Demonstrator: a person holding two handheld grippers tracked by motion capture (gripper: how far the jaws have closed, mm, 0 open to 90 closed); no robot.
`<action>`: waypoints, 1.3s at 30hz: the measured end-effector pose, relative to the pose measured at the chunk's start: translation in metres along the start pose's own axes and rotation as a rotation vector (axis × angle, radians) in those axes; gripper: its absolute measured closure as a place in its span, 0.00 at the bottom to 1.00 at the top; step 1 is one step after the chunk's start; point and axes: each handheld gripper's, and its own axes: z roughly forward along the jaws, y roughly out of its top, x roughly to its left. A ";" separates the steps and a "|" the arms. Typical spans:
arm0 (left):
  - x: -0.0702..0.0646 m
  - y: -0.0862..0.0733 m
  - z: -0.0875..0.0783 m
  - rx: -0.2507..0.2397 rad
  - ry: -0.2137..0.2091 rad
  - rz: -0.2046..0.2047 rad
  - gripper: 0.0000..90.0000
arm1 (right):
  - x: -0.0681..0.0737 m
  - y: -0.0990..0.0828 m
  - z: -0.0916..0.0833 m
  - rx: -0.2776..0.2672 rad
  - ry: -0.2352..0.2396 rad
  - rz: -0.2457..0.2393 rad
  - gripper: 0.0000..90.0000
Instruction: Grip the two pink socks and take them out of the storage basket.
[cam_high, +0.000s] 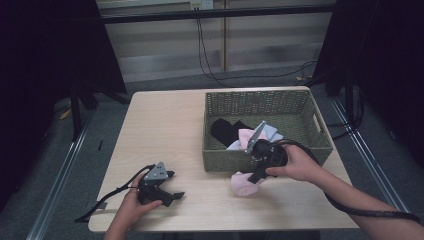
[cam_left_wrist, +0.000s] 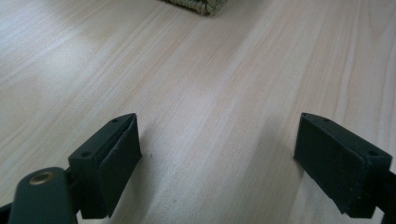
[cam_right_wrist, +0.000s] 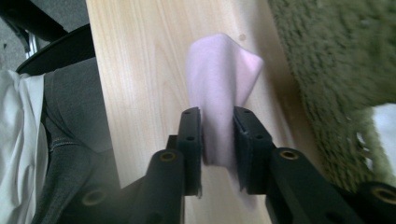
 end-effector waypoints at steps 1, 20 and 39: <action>0.000 0.000 0.000 -0.001 0.001 0.000 0.15 | 0.000 0.000 -0.002 -0.004 0.003 0.013 0.78; 0.000 0.000 0.000 0.001 0.000 0.003 0.15 | 0.003 0.003 -0.048 -0.077 -0.034 0.018 0.58; 0.000 0.000 0.000 0.006 -0.001 0.006 0.15 | -0.042 0.011 -0.083 -0.139 -0.128 0.099 0.46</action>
